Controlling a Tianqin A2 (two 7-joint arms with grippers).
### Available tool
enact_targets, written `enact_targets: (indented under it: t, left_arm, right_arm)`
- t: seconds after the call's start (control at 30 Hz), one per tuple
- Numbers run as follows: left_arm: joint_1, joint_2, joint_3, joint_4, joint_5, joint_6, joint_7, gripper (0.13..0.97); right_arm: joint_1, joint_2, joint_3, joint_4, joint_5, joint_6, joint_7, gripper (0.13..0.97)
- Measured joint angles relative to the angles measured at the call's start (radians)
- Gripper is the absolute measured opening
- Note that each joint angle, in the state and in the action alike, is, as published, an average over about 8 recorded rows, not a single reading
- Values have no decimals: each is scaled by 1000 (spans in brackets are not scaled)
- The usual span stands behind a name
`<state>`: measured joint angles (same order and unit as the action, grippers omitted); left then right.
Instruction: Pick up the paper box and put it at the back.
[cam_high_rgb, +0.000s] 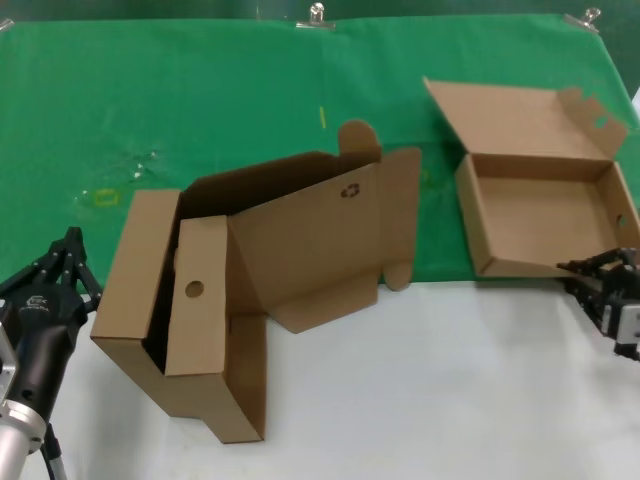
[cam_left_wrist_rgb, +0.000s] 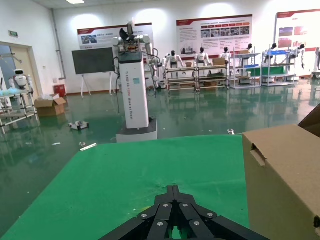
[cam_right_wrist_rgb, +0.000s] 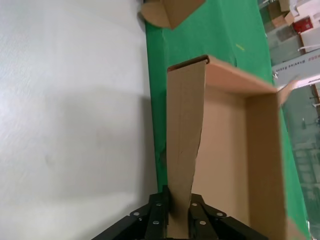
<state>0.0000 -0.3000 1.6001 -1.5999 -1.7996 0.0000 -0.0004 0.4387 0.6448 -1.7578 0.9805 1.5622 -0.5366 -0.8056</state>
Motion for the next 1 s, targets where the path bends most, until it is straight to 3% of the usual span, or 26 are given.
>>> enact_targets:
  t: [0.23, 0.4, 0.5, 0.63, 0.77, 1.0]
  left_arm:
    - [0, 0, 0, 0, 0, 0, 0, 143]
    - [0, 0, 0, 0, 0, 0, 0, 143]
    - [0, 0, 0, 0, 0, 0, 0, 143]
    - [0, 0, 0, 0, 0, 0, 0, 143]
    - [0, 0, 0, 0, 0, 0, 0, 145]
    - [0, 0, 0, 0, 0, 0, 0, 159]
  right_arm:
    - [-4, 4, -14, 21, 8, 6, 3, 199]
    - [-67, 45, 13, 123, 30, 11, 36, 274]
    - [-142, 73, 78, 232, 86, -11, 47, 319]
    - [-267, 78, 225, 407, 226, -95, 40, 319]
    - [-333, 62, 313, 500, 315, -147, 37, 414]
    - [-334, 40, 296, 499, 301, -98, 85, 563]
